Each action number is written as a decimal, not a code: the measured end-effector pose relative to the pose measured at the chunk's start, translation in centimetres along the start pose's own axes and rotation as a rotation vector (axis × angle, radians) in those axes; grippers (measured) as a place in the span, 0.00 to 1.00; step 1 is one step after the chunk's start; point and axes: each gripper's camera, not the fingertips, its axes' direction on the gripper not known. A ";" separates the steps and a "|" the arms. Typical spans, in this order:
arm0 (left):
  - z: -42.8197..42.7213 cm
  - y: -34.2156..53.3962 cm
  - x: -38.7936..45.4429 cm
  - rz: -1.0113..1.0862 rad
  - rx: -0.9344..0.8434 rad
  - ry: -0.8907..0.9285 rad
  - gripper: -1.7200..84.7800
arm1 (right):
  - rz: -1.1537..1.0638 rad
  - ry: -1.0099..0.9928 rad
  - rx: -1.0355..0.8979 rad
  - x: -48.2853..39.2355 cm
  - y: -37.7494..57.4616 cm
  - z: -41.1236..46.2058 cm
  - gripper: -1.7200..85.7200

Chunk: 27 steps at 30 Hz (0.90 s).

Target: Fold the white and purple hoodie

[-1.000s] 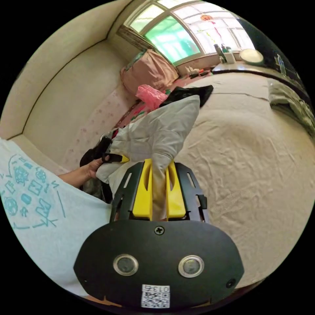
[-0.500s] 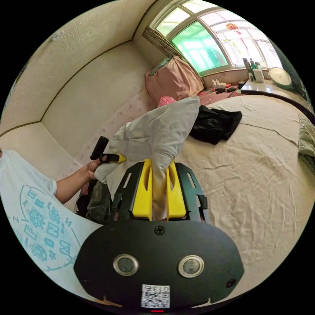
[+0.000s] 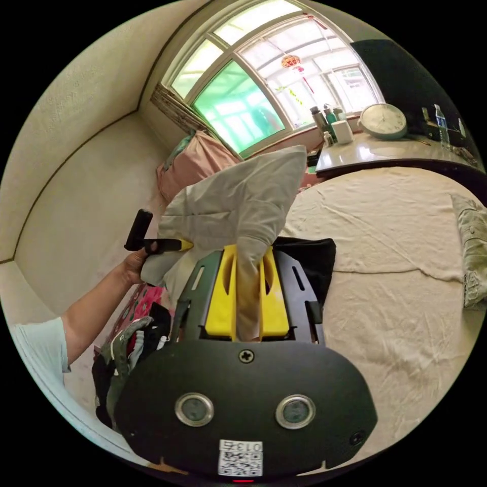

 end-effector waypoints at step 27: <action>17.7 13.8 17.2 0.322 0.189 -0.936 0.02 | -0.675 0.523 -0.210 -14.9 7.7 12.0 0.04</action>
